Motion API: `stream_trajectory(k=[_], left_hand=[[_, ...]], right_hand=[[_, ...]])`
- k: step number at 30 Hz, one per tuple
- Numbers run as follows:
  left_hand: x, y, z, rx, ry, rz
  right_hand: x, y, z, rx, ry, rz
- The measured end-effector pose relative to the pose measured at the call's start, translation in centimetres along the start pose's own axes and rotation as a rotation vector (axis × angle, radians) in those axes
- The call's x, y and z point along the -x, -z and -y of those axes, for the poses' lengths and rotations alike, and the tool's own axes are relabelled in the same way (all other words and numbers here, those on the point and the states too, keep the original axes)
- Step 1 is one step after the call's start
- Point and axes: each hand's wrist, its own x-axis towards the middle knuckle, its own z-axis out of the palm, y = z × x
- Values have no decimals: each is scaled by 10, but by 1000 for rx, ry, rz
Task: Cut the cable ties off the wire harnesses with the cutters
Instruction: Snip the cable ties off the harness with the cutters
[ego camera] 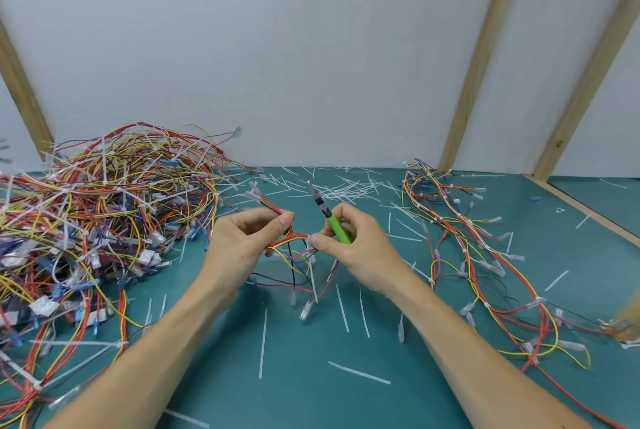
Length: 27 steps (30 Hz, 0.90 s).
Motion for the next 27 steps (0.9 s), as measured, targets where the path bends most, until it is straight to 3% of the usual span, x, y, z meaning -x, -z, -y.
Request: stream_trajectory(k=[10, 14, 18, 22, 27], left_hand=[[5, -1, 1, -217, -141, -80], [8, 0, -1, -684, -567, -204], [11, -6, -7, -863, -819, -193], [12, -10, -6, -980, -818, 21], [7, -2, 1, -1025, -747, 52]], right_hand=[[0, 2, -3, -9, 9, 57], [-1, 0, -5, 10, 28, 9], [-2, -2, -9, 11, 10, -15], [-4, -3, -13, -15, -12, -12], [-4, -4, -12, -63, -47, 6]])
